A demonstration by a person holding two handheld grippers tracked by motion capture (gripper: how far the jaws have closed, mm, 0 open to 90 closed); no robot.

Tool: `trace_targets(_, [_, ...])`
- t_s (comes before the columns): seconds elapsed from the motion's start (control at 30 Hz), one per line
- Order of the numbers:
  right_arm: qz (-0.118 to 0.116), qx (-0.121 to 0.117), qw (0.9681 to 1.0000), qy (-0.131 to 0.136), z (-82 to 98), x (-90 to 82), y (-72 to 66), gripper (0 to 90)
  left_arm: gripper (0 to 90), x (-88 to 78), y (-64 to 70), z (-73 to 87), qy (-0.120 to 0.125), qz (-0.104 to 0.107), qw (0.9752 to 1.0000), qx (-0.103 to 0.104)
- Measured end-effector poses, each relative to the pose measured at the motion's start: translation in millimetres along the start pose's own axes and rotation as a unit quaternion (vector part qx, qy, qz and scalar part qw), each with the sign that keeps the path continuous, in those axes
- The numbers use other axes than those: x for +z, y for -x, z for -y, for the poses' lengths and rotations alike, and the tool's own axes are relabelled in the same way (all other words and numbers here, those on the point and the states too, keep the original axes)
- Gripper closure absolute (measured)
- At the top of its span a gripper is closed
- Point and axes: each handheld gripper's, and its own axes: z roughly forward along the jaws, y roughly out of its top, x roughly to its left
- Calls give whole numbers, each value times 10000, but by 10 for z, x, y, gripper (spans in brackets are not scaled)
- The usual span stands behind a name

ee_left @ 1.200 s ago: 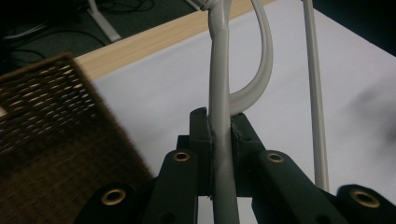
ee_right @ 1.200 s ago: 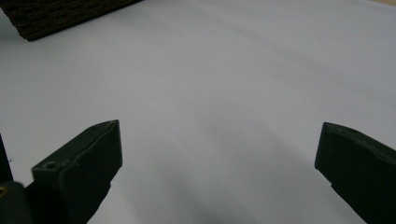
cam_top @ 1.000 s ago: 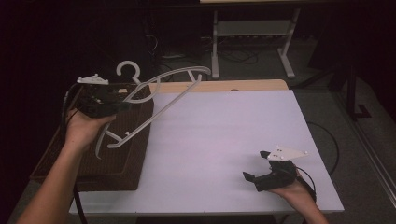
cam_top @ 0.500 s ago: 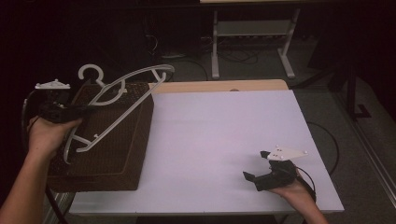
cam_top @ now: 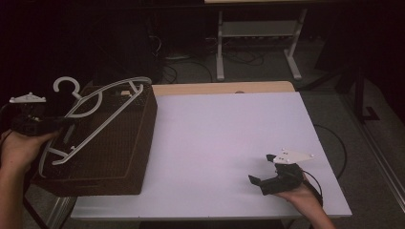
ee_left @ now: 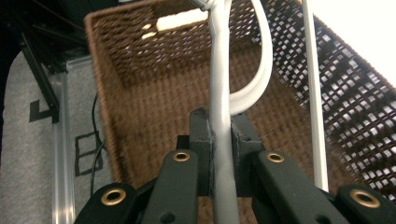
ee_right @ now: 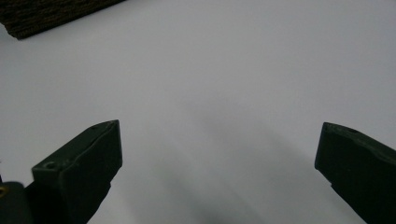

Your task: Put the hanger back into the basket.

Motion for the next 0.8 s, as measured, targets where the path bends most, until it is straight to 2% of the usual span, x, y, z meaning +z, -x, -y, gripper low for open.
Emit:
trace_targets(0.23, [17, 10, 10000, -3, -1, 2, 2, 3, 825, 49, -126, 122, -138, -46, 9999, -36])
trace_targets(0.43, [11, -5, 10000, 2, 0, 8, 5, 3, 825, 159, -103, 148, -374, -95, 9992, 130])
trace_targets(0.8, [20, 32, 10000, -11, 1, -1, 5, 3, 823, 300, -61, 128, -630, -171, 9974, 290])
